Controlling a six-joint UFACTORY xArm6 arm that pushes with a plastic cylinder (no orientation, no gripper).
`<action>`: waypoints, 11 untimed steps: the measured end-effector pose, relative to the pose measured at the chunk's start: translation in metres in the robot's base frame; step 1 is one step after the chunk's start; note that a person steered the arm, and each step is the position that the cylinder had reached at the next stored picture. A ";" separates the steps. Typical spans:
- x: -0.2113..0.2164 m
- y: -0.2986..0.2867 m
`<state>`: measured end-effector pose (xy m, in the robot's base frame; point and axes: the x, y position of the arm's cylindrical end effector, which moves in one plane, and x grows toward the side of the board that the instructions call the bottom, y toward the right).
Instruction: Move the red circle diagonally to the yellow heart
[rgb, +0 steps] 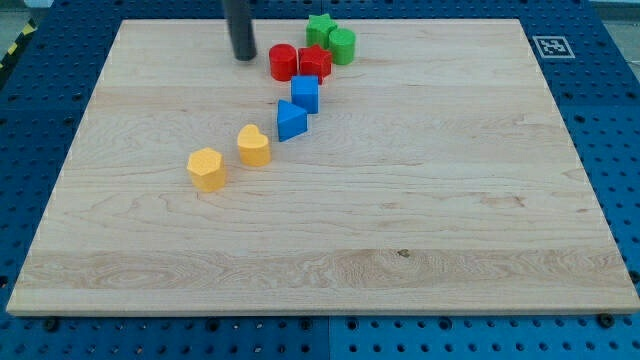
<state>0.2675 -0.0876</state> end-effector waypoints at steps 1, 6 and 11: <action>0.001 0.042; 0.028 0.049; 0.033 -0.054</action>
